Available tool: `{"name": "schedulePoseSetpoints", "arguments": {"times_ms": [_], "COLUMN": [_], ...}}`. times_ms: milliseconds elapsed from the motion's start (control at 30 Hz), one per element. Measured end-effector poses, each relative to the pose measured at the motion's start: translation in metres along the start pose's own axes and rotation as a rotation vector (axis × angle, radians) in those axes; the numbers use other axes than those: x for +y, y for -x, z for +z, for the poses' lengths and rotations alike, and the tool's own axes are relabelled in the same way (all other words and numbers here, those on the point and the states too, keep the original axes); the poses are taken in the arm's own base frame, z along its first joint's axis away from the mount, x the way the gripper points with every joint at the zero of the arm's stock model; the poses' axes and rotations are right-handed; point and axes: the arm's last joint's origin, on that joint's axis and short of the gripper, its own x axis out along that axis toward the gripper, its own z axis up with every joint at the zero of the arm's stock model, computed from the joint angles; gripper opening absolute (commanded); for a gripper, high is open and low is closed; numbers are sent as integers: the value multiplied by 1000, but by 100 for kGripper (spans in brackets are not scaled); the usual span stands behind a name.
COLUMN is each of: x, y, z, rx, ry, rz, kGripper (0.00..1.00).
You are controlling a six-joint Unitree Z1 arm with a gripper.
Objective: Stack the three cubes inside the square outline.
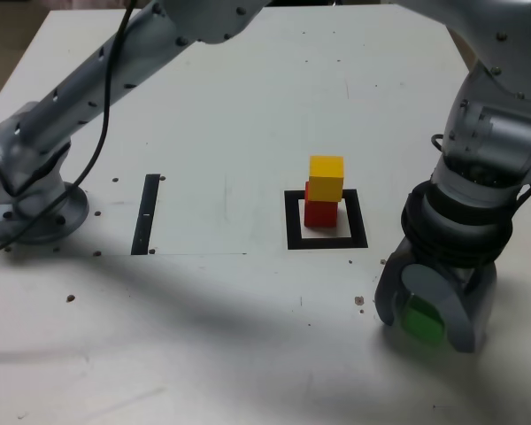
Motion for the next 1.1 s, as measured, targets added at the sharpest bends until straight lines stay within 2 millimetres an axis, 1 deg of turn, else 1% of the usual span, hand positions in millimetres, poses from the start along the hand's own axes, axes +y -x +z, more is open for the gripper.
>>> {"name": "schedulePoseSetpoints", "arguments": {"times_ms": [400, 467, 567, 700, 800, 867, 1033, 1100], "x": [-1, -1, 0, 5, 13, 17, 30, 40], "y": [2, 7, 19, 36, 51, 64, 98, 108], "z": [-3, -7, -15, -28, -42, -55, -93, -114], "rx": [15, 22, 20, 18, 21, 24, 5, -2], "ry": [0, 0, 10, 38, 83, 126, 247, 315], "rz": [-3, 6, 14, 20, 37, 61, 110, 101], "kGripper": [26, 26, 26, 26, 26, 26, 26, 26]}}
